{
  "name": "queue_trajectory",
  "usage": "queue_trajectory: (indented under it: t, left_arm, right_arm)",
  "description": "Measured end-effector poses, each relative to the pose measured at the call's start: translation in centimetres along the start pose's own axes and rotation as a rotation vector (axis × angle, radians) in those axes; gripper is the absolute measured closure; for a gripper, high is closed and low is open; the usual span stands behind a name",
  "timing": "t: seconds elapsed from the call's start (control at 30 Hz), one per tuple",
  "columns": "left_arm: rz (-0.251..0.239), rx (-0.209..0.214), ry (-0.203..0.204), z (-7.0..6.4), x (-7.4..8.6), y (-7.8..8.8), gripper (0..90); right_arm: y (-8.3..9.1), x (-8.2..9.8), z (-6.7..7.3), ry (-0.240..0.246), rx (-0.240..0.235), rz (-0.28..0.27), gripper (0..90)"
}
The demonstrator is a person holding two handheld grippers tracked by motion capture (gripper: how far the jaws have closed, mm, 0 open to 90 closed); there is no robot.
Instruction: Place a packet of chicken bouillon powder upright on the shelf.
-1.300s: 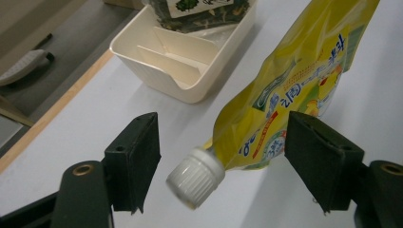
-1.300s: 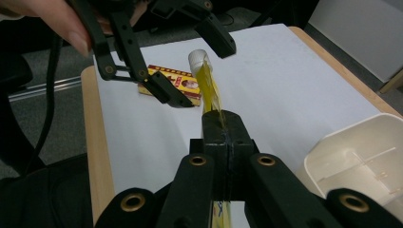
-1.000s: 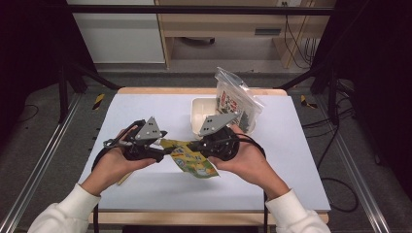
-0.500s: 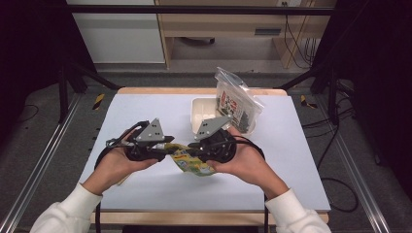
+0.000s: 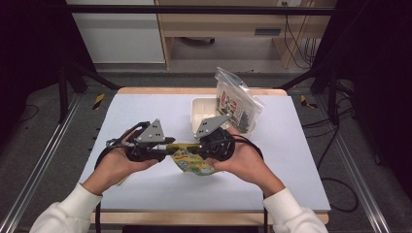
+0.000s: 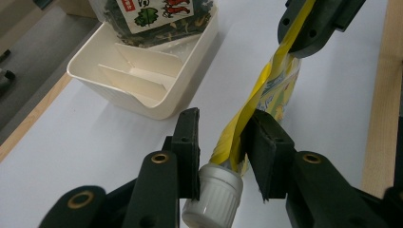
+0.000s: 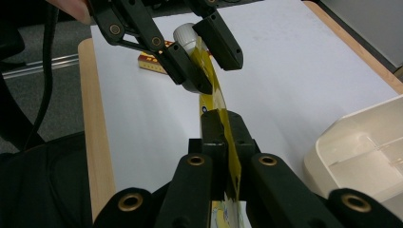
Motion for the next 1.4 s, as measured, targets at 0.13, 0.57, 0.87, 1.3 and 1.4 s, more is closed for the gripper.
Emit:
queue_trajectory:
  t: [0.13, 0.57, 0.87, 1.3, 1.4]
  left_arm:
    - [0.003, -0.015, 0.013, 0.0, -0.2, -0.1, 61.2]
    - [-0.002, -0.128, 0.166, 0.4, 1.2, 0.7, 18.9]
    - [0.025, -0.13, 0.214, 0.1, 3.4, -0.1, 14.3]
    - [0.029, -0.127, 0.256, -1.4, 6.4, -1.6, 12.2]
    - [0.037, -0.12, 0.261, -2.1, 7.2, -2.3, 12.2]
  right_arm:
    - [0.1, 0.0, -0.1, -0.016, -0.007, -0.002, 89.9]
    - [0.8, 1.9, -2.7, -0.226, -0.038, -0.09, 90.0]
    - [2.6, 2.8, -4.0, -0.337, -0.023, -0.169, 90.0]
    - [5.0, 2.8, -4.9, -0.439, 0.043, -0.309, 90.0]
    - [5.4, 2.8, -5.1, -0.465, 0.064, -0.348, 90.0]
Point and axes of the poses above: each handheld gripper's, and its own axes: y roughly backward along the jaws, x roughly out of its underside, z roughly to its left, the point moved 1 cm from there along -y, roughly forward along the jaws, and after that the axes turned 14 degrees about z, right-handed, at the moved point
